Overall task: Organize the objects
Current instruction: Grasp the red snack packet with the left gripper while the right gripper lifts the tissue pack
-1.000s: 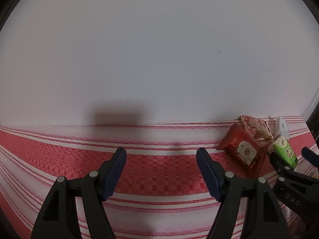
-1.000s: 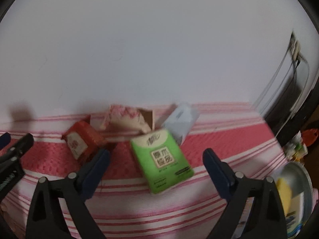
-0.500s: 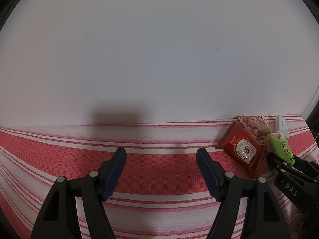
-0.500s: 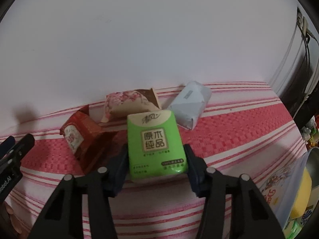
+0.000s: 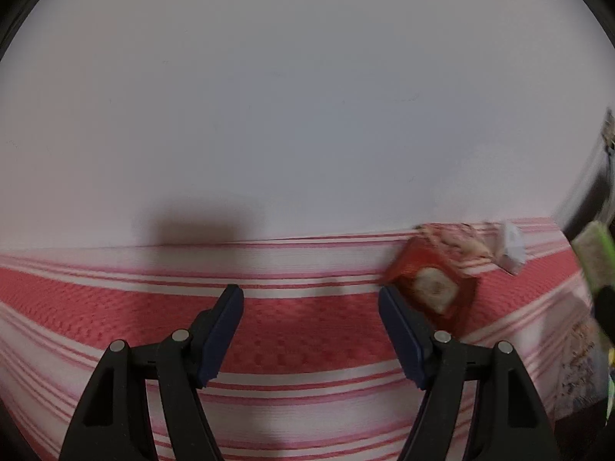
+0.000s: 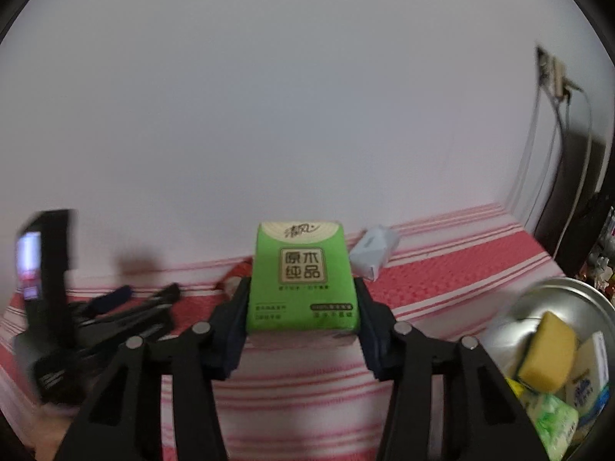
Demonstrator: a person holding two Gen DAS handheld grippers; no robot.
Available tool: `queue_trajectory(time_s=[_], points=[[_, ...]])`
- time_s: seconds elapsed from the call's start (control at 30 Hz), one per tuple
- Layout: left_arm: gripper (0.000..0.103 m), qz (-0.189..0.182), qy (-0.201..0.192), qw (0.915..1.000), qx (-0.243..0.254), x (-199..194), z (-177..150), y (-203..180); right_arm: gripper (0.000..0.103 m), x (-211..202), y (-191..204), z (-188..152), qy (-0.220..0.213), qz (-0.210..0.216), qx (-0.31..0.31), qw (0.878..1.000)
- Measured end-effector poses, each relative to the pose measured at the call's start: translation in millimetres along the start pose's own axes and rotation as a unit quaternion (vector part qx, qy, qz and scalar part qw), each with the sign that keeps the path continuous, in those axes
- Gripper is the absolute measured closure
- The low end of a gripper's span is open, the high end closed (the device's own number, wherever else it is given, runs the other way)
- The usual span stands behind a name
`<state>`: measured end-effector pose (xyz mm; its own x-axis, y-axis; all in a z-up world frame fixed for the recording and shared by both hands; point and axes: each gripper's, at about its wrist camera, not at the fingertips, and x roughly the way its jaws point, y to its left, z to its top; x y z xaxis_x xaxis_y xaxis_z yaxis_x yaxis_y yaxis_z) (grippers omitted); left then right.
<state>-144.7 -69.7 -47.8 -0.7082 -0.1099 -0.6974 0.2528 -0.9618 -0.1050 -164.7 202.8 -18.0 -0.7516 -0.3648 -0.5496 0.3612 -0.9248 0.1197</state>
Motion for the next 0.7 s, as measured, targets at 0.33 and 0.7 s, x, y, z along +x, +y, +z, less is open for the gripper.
queue_trajectory(time_s=[0.33,0.7], points=[[0.028,-0.063,0.012,0.9959,0.064,16,16,-63,0.053,-71,-23,-2,-0.087,-0.014,0.007,0.996],[0.02,-0.028,0.081,0.9903,0.109,72,16,-91,0.053,-58,-43,-8,-0.074,-0.006,0.034,0.997]])
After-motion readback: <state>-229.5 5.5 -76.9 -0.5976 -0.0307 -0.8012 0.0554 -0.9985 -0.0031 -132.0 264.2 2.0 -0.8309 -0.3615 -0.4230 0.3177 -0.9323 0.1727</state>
